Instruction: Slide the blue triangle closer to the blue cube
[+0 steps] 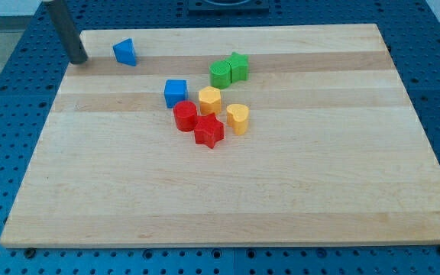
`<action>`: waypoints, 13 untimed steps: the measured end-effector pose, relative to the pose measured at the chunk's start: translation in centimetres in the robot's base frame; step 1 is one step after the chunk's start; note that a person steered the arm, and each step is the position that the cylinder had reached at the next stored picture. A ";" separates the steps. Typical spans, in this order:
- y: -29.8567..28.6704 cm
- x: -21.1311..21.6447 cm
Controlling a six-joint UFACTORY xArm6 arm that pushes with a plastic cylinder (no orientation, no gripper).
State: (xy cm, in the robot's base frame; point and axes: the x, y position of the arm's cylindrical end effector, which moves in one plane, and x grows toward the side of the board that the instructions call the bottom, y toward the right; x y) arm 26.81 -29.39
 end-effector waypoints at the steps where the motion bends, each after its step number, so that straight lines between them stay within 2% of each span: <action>1: -1.1 -1.9; 2: -1.1 -1.9; 4: -0.1 -7.6; 5: 2.5 -4.6; 7: 8.3 -3.2; 9: 11.7 -0.2; 11: 8.4 0.3; 12: 9.2 0.3; 13: 11.9 2.6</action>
State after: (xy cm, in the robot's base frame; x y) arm 29.44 -17.44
